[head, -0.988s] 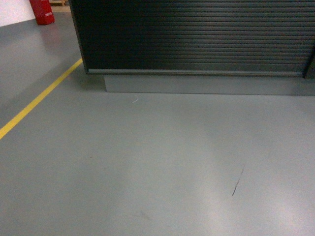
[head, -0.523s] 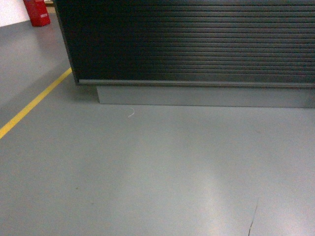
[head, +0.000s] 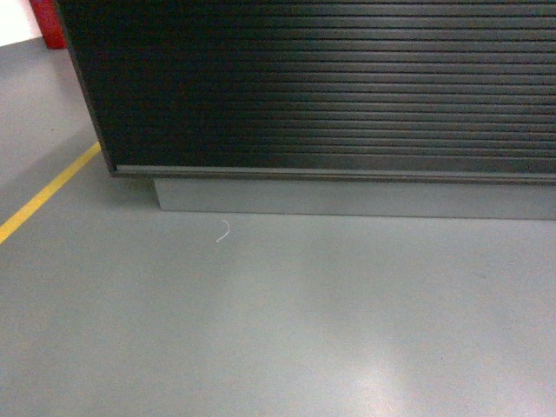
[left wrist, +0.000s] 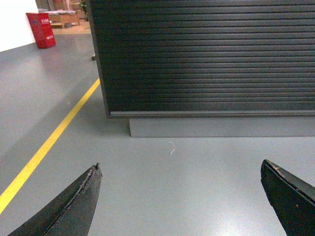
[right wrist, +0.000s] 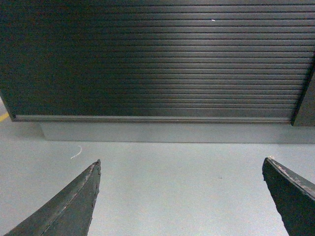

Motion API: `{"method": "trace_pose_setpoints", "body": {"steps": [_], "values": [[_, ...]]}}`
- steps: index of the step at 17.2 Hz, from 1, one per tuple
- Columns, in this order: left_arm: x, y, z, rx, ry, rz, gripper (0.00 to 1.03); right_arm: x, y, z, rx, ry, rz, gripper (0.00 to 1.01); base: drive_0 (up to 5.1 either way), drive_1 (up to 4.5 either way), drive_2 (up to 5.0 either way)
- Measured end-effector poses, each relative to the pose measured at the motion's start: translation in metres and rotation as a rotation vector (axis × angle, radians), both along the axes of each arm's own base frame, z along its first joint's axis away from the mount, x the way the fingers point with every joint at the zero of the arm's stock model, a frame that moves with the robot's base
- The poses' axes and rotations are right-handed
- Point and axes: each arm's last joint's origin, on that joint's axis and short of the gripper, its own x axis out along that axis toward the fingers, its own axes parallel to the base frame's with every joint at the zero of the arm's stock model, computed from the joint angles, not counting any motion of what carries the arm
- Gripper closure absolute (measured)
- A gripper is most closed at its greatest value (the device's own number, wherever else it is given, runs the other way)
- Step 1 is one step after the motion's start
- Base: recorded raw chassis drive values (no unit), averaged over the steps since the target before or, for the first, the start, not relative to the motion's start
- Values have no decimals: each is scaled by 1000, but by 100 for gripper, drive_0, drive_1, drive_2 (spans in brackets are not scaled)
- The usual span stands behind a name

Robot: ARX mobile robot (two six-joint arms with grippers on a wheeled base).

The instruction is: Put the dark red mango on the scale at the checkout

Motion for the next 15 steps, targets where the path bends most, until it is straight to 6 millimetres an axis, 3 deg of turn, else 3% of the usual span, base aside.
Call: {"method": "trace_pose_setpoints", "body": {"steps": [15], "values": [[0, 0, 0, 0, 1, 0, 5, 0, 0, 0, 0, 5, 0, 3, 4, 436, -429]]}}
